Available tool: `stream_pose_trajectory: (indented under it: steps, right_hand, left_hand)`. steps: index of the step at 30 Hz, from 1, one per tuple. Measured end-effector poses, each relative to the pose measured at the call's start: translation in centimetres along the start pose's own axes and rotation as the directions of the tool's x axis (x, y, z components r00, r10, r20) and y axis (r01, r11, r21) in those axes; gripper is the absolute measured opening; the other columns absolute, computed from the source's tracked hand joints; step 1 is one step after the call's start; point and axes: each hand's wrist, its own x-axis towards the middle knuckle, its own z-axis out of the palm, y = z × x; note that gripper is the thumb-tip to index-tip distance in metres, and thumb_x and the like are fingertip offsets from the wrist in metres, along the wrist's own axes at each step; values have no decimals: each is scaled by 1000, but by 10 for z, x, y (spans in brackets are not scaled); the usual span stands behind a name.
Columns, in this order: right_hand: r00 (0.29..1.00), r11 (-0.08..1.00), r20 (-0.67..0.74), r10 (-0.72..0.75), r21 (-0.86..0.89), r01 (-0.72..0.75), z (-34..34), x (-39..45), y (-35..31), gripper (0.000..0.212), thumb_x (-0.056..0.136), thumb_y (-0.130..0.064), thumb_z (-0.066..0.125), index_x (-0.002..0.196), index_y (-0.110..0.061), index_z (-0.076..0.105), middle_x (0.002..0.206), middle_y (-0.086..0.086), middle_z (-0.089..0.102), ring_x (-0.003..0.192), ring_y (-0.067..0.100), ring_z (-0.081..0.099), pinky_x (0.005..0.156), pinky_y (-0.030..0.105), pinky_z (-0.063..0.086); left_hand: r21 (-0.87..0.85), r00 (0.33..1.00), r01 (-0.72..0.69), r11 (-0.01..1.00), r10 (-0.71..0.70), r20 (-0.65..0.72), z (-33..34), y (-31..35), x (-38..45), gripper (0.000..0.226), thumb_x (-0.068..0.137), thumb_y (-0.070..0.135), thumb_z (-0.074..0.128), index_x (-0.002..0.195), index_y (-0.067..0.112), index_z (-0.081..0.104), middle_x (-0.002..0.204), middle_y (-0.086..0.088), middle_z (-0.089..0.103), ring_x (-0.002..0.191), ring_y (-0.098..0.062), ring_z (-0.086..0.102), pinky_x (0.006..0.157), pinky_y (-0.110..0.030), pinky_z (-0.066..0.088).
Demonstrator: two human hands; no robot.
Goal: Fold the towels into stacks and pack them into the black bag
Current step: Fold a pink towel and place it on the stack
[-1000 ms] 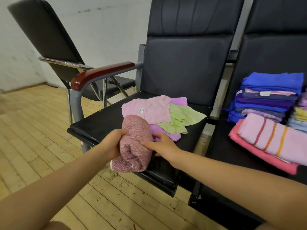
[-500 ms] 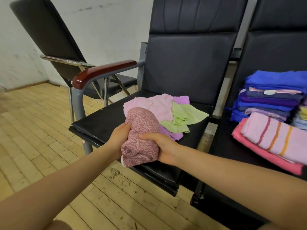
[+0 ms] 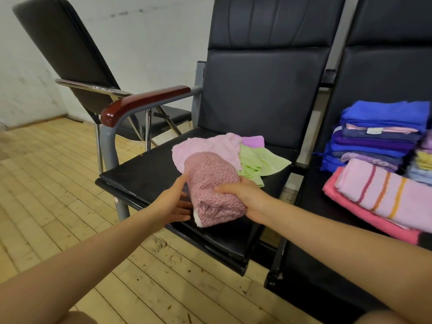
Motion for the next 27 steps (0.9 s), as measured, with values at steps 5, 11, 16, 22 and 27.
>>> stream_pose_trajectory:
  steps: [5,11,16,22,27]
  right_hand:
    - [981,990,176,-81,129,59,-10,-10,-26,79,60,-13,81,132,-9,50,124,15,64,110,31,64,97,46,51]
    - [992,994,116,-49,102,37,-25,-26,-28,75,66,-19,84,133,-11,51,123,10,66,109,28,65,95,43,52]
    - [986,886,29,167,433,-163,-35,-44,-21,49,78,-45,71,117,-19,56,117,10,64,107,27,61,90,41,48]
    - [983,861,-179,-41,494,125,-74,-45,-43,34,89,-19,65,122,-15,59,111,9,69,101,25,66,89,42,54]
    - [850,918,-523,-67,301,257,-144,-54,-49,44,88,-13,66,129,-9,51,119,11,64,97,23,65,78,36,57]
  left_hand:
    - [-501,930,97,860,101,354,21,21,-19,67,84,62,55,131,15,49,122,-16,65,109,-35,64,83,-47,54]
    - [-615,987,-138,777,162,-16,39,51,-5,60,86,27,69,139,16,44,128,-12,57,113,-32,56,87,-50,49]
    - [-657,949,-313,686,254,-187,69,74,6,32,88,22,65,118,18,55,126,-9,60,113,-28,58,102,-50,45]
    - [-553,886,-464,692,381,-265,125,85,14,58,88,19,65,141,16,42,136,-7,53,121,-25,52,108,-46,41]
    - [-250,818,-575,779,547,-176,188,88,14,75,90,9,58,152,23,19,149,-7,37,126,-19,44,105,-32,39]
